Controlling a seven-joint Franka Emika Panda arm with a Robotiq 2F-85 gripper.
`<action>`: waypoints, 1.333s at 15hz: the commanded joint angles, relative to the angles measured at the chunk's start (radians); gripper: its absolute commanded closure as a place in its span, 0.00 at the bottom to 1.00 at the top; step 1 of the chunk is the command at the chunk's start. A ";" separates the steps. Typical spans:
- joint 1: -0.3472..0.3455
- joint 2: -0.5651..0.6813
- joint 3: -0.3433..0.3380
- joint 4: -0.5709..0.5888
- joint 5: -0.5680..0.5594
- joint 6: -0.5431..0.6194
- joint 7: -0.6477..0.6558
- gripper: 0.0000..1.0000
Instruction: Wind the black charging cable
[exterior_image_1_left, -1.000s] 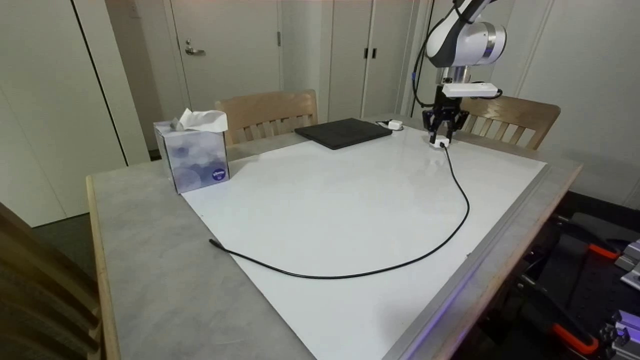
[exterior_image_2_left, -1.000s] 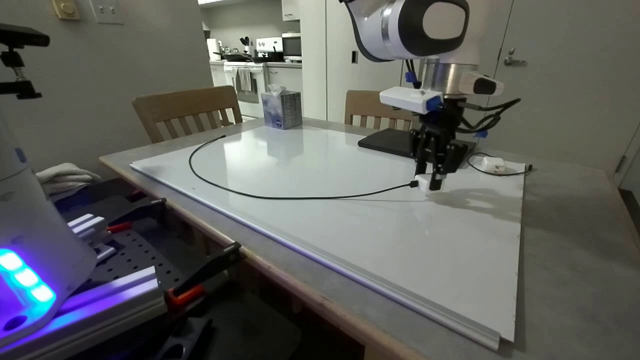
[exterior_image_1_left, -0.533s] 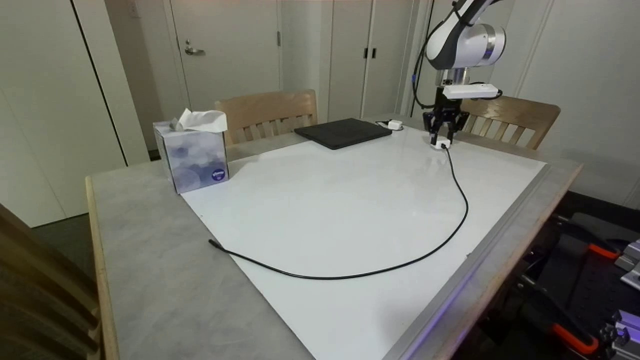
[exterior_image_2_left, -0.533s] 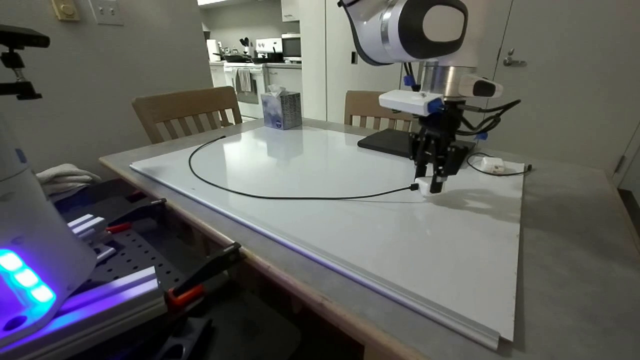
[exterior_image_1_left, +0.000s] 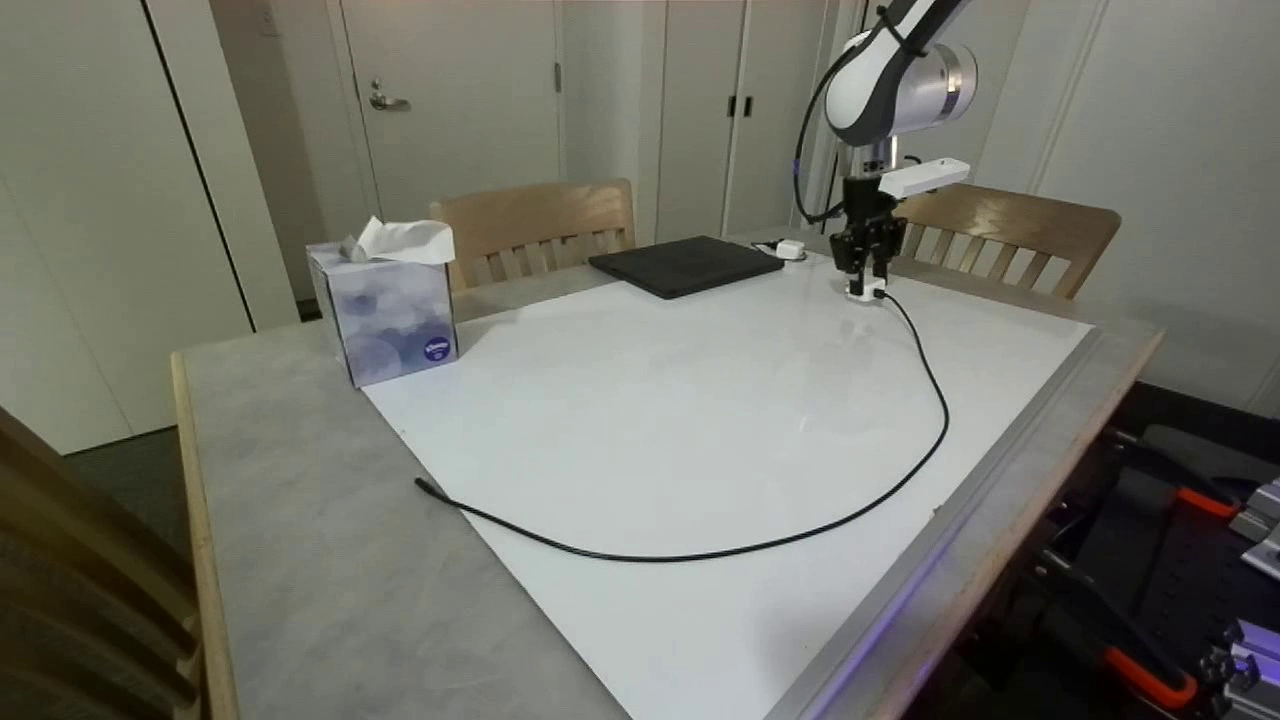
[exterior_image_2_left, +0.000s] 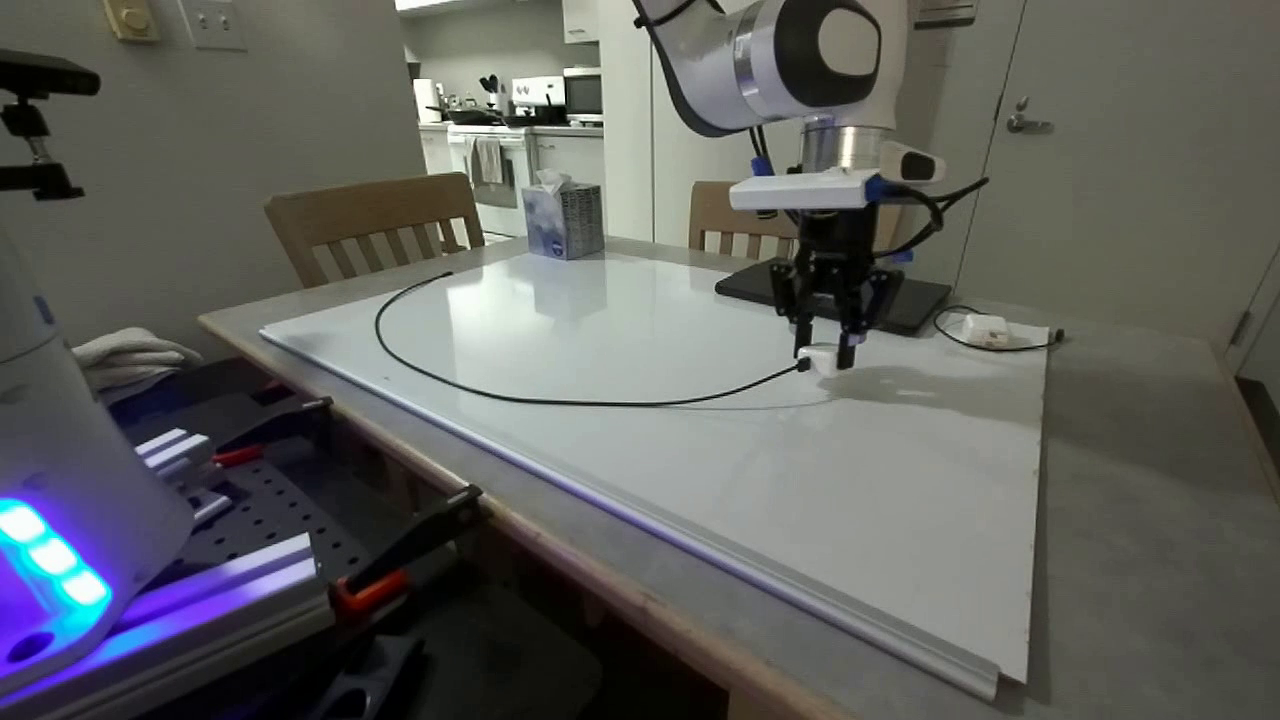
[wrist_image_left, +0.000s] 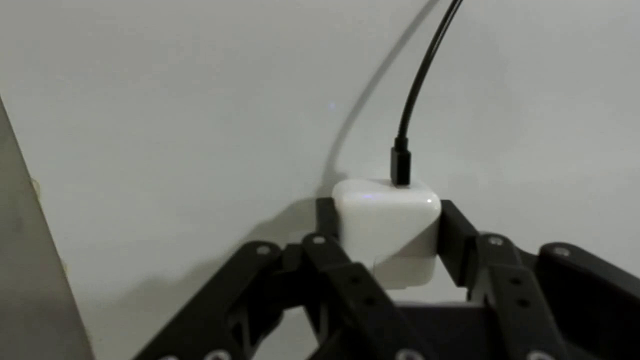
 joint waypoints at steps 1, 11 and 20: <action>-0.012 0.014 0.058 0.023 -0.019 -0.053 -0.142 0.74; 0.002 0.003 0.147 0.003 -0.018 -0.016 -0.342 0.49; 0.118 -0.005 0.127 -0.006 -0.240 -0.071 -0.360 0.74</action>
